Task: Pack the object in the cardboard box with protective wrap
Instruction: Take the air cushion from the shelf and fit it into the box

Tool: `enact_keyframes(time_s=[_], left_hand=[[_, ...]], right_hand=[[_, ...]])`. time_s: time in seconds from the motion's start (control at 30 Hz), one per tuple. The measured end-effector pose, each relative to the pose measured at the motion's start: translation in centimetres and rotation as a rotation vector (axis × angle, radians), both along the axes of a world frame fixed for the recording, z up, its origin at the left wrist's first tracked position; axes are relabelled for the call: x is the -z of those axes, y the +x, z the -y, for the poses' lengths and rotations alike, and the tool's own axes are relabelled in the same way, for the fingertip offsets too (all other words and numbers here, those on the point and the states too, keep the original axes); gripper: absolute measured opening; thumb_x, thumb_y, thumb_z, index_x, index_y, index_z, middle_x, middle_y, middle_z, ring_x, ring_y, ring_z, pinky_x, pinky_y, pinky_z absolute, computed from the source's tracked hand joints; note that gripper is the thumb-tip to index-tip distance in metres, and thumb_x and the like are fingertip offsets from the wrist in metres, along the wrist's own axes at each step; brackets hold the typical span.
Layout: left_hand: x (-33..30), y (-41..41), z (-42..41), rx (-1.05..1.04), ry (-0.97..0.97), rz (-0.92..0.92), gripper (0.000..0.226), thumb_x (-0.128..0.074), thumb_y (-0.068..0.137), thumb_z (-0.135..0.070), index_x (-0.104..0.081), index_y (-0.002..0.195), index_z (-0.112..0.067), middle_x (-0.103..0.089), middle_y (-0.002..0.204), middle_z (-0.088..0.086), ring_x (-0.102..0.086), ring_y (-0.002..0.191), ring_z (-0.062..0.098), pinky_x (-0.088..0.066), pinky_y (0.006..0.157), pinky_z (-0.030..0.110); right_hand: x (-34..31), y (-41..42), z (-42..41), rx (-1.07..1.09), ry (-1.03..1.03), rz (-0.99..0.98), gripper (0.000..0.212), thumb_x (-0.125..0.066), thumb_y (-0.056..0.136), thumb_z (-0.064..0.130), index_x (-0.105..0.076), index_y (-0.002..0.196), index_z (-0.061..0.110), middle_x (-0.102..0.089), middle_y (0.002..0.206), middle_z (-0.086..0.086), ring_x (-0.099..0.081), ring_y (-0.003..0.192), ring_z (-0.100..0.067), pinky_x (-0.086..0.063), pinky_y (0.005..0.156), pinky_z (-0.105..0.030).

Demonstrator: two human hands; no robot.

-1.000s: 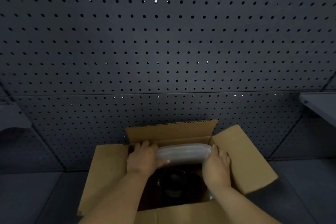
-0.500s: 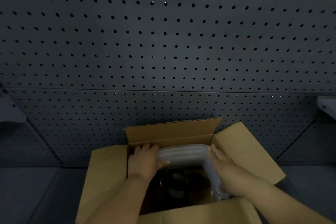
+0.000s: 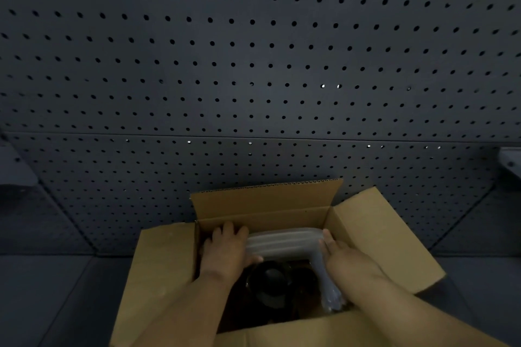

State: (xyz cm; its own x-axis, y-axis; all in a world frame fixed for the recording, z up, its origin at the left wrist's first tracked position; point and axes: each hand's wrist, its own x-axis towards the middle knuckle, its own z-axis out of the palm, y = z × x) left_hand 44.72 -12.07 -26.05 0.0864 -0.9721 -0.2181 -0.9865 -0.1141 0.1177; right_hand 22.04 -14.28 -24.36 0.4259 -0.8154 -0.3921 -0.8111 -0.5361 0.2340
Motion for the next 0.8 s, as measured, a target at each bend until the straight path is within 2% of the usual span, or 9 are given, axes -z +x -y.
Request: enact_keyframes(time_s=[0.07,0.17,0.27,0.4,0.57,0.67,0.8], left_hand=[[0.1,0.0,-0.1,-0.013,0.002,-0.028,0.053,-0.043,0.091,-0.059,-0.041,0.130,-0.023,-0.039,0.131,0.007,-0.039,0.119,0.026,-0.038,0.099,0.040],[0.2,-0.1,-0.6,-0.013,-0.049,-0.079,0.042,-0.035,0.097,-0.049,-0.041,0.130,-0.023,-0.039,0.132,0.006,-0.039,0.118,0.025,-0.037,0.101,0.040],[-0.1,-0.4,-1.2,-0.008,-0.153,-0.129,0.034,-0.031,0.101,-0.035,-0.042,0.132,-0.022,-0.038,0.131,0.006,-0.039,0.115,0.022,-0.037,0.099,0.034],[0.1,-0.6,-2.0,0.003,-0.172,-0.054,0.031,-0.033,0.100,-0.023,-0.047,0.128,-0.022,-0.043,0.128,0.005,-0.043,0.111,0.023,-0.039,0.094,0.035],[0.1,0.2,-2.0,0.103,-0.137,-0.048,0.037,-0.029,0.102,-0.027,-0.045,0.135,-0.022,-0.045,0.130,0.004,-0.044,0.113,0.023,-0.040,0.100,0.037],[0.0,0.3,-2.0,0.161,-0.115,-0.026,0.038,-0.029,0.102,-0.027,-0.044,0.136,-0.021,-0.045,0.131,0.004,-0.044,0.115,0.024,-0.041,0.099,0.038],[0.5,0.2,-2.3,0.185,-0.087,0.018,0.038,-0.030,0.102,-0.027,-0.041,0.137,-0.019,-0.046,0.130,0.005,-0.045,0.115,0.025,-0.042,0.096,0.037]], right_hand=[[0.7,0.2,-0.2,0.118,0.020,0.039,0.066,-0.034,0.100,0.003,0.010,0.148,-0.002,-0.002,0.159,-0.022,-0.038,0.133,-0.030,-0.041,0.103,-0.035],[0.2,0.4,-0.6,0.108,-0.023,0.046,0.064,-0.033,0.099,-0.001,0.008,0.148,-0.003,0.011,0.159,-0.019,-0.030,0.139,-0.029,-0.041,0.103,-0.034],[0.7,0.3,-0.7,0.145,-0.012,0.074,0.062,-0.030,0.099,-0.002,0.008,0.149,-0.003,0.014,0.159,-0.017,-0.025,0.142,-0.028,-0.040,0.102,-0.033],[1.2,0.1,-0.8,0.166,-0.006,0.120,0.062,-0.029,0.100,-0.001,0.010,0.149,-0.003,0.014,0.159,-0.017,-0.024,0.143,-0.026,-0.040,0.104,-0.031],[2.1,0.1,-1.7,0.293,0.026,0.177,0.060,-0.024,0.100,0.003,0.011,0.149,-0.004,0.000,0.161,-0.015,-0.029,0.141,-0.023,-0.038,0.106,-0.028],[2.3,0.1,-2.8,0.292,0.040,0.165,0.058,-0.022,0.101,0.002,0.010,0.149,-0.005,0.010,0.160,-0.017,-0.024,0.143,-0.024,-0.037,0.108,-0.027],[2.4,0.3,-3.3,0.299,0.035,0.157,0.058,-0.022,0.101,0.001,0.010,0.148,-0.005,0.013,0.159,-0.017,-0.018,0.145,-0.025,-0.036,0.110,-0.028]])
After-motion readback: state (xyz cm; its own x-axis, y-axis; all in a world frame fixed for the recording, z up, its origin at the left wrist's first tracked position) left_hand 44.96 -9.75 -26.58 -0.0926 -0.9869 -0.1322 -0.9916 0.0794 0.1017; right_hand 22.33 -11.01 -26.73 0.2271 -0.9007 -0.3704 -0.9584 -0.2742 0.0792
